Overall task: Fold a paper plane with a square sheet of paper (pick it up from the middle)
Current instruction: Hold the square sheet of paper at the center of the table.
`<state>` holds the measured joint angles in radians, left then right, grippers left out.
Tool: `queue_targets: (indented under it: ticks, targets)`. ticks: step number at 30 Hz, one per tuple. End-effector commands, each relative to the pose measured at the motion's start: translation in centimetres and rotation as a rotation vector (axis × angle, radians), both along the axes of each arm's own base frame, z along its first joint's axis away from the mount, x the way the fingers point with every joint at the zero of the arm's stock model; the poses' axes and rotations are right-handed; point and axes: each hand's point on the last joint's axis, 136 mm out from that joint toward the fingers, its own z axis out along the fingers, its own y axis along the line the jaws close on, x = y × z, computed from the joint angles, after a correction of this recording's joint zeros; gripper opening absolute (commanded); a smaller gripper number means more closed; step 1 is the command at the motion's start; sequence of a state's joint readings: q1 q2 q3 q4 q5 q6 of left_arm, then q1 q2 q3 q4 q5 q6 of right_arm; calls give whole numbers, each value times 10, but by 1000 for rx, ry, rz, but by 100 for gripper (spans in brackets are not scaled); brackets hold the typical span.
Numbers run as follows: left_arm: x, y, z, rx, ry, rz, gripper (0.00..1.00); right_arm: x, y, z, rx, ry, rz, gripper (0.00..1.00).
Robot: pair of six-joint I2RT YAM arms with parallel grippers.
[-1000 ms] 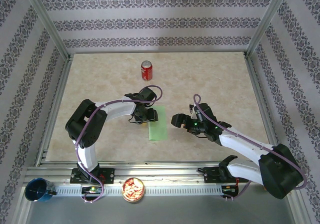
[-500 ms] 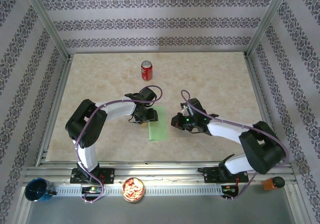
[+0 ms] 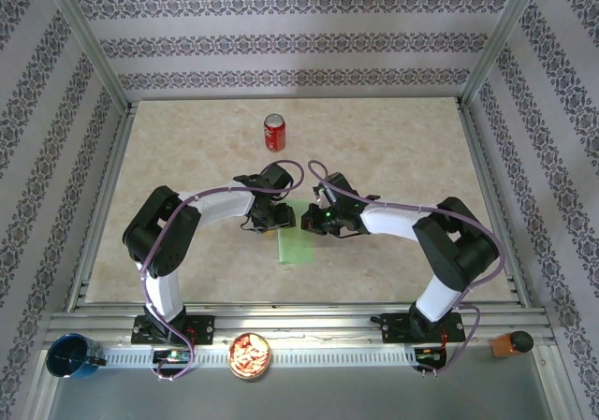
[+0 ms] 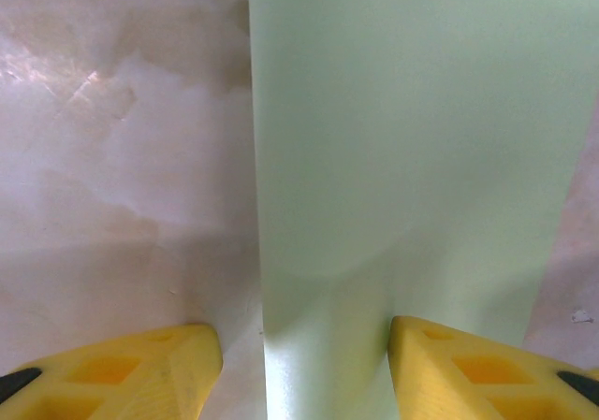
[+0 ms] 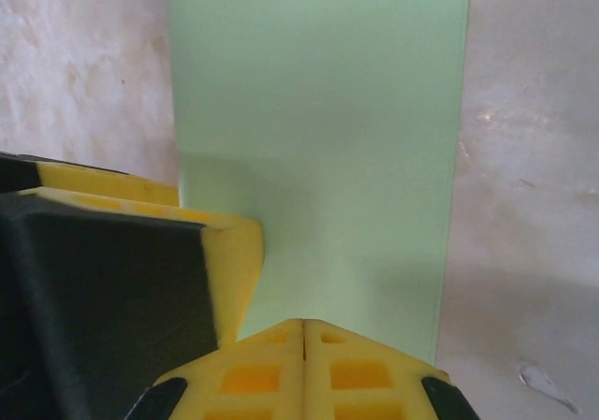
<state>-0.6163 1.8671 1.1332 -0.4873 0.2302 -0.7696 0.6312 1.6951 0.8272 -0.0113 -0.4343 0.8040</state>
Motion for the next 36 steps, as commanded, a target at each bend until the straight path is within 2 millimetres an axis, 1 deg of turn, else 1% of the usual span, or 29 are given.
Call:
queue_targets:
  ticks: [1, 6, 8, 12, 15, 18, 20, 22, 23, 25, 27, 31, 34, 35, 36]
  targets:
    - [-22, 25, -59, 142, 93, -10, 55, -2, 13, 0, 16, 12, 55, 0]
    - [-23, 25, -60, 140, 95, -11, 55, -2, 18, -8, -10, 31, 76, 0]
    - [-23, 25, -60, 139, 94, -9, 55, -3, 15, -15, -36, 40, 84, 0]
    - [-23, 25, -59, 138, 91, -10, 55, -12, 0, -35, -141, 69, 94, 0]
    - [-23, 25, -58, 135, 89, -11, 55, -19, -10, -50, -189, 97, 97, 0]
    - [-22, 22, -56, 120, 85, -10, 55, -25, -17, -59, -216, 113, 97, 0]
    - [-20, 19, -51, 105, 75, -5, 55, -26, -20, -62, -227, 115, 95, 0]
    - [-18, 17, -43, 85, 55, -1, 55, -26, -23, -63, -232, 115, 92, 0]
    - [-16, 15, -35, 72, 39, 3, 56, -25, -24, -63, -231, 114, 91, 0]
    - [-11, 11, -19, 37, -1, 6, 56, -22, -26, -62, -224, 117, 91, 0]
    - [-7, 10, 3, 7, -56, 12, 57, -20, -28, -60, -222, 117, 94, 0]
    - [-1, 15, 41, -42, -160, 29, 60, -18, -29, -56, -206, 114, 120, 0]
    - [0, 19, 63, -105, -220, 51, 63, -17, -30, -53, -216, 111, 145, 0]
    - [1, 19, 68, -133, -235, 57, 63, -16, -29, -52, -215, 109, 151, 0]
    - [1, 18, 74, -173, -253, 61, 59, -15, -29, -51, -218, 110, 157, 0]
